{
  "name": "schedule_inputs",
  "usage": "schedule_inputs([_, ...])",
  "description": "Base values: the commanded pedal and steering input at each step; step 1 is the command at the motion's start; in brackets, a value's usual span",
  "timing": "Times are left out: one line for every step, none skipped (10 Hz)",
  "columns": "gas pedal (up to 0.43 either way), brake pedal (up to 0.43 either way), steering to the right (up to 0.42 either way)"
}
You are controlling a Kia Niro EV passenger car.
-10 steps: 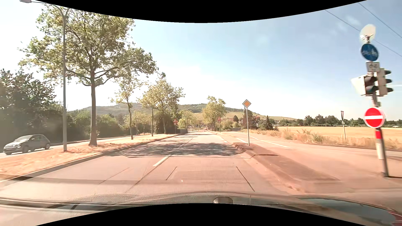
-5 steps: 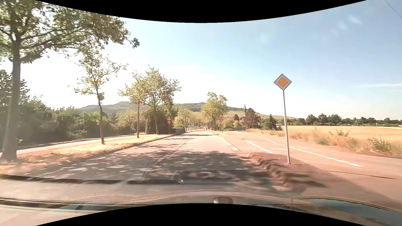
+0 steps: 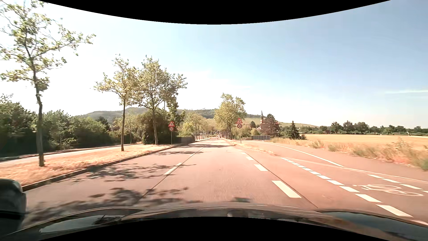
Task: Follow the waypoints while adhering to traffic rules and regulations
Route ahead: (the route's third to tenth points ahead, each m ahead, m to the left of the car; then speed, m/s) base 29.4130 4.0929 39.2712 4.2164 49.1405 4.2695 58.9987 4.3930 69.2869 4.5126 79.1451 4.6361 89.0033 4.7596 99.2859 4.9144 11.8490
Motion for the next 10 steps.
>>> schedule_inputs([0.059, 0.0, -0.005])
schedule_inputs([0.067, 0.0, -0.005])
schedule_inputs([0.067, 0.0, -0.005])
schedule_inputs([0.067, 0.0, -0.006])
schedule_inputs([0.067, 0.0, -0.006])
schedule_inputs([0.067, 0.0, -0.006])
schedule_inputs([0.067, 0.0, -0.006])
schedule_inputs([0.067, 0.0, -0.006])
schedule_inputs([0.067, 0.0, -0.006])
schedule_inputs([0.067, 0.0, -0.006])
